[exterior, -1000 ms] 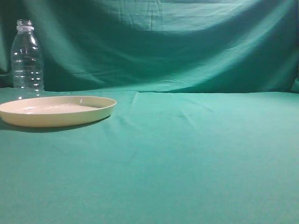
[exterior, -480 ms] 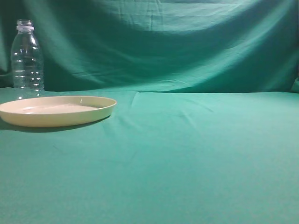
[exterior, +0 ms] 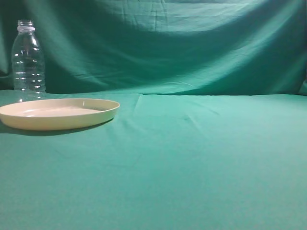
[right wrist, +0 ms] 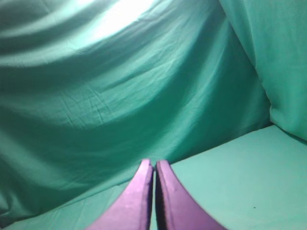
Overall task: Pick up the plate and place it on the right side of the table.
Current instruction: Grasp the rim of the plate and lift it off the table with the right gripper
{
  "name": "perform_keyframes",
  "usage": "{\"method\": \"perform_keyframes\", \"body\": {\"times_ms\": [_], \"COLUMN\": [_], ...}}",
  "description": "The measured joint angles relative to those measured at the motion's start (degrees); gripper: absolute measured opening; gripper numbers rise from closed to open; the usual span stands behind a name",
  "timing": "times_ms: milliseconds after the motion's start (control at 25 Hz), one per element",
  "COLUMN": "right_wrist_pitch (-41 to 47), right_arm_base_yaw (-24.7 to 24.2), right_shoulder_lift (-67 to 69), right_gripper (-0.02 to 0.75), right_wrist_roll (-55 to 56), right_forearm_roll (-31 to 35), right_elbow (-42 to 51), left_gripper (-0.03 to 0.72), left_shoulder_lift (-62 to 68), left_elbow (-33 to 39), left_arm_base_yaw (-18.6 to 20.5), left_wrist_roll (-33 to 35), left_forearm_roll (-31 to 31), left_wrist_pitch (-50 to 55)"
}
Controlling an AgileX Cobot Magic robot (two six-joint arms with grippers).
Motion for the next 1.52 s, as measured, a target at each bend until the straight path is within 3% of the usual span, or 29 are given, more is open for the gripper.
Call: {"method": "perform_keyframes", "body": {"times_ms": [200,600,840,1000,1120,1280,1520], "right_wrist_pitch": [2.1,18.5,20.2,33.4,43.4,48.4,52.4], "right_arm_base_yaw": [0.0,0.0,0.0,0.8,3.9,12.3,26.9], "right_shoulder_lift": [2.0,31.2,42.8,51.0,59.2,68.1,85.0], "right_gripper": [0.000,0.000,0.000,0.000,0.000,0.000,0.000], "right_wrist_roll": [0.4,-9.1,-12.3,-18.1,-19.4,-19.5,-9.6], "right_forearm_roll": [0.5,-0.1,-0.1,-0.3,-0.7,-1.9,-13.7], "right_elbow": [-4.7,-24.1,-30.1,-40.4,-48.7,-57.3,-70.0], "left_gripper": [0.000,0.000,0.000,0.000,0.000,0.000,0.000], "left_shoulder_lift": [0.0,0.0,0.0,0.0,0.0,0.0,0.0], "left_elbow": [0.0,0.0,0.0,0.0,0.0,0.0,0.0], "left_arm_base_yaw": [0.0,0.0,0.0,0.0,0.0,0.0,0.0], "left_wrist_roll": [0.0,0.0,0.0,0.0,0.0,0.0,0.0], "left_forearm_roll": [0.0,0.0,0.0,0.0,0.0,0.0,0.0], "left_wrist_pitch": [0.0,0.0,0.0,0.0,0.0,0.0,0.0]}}
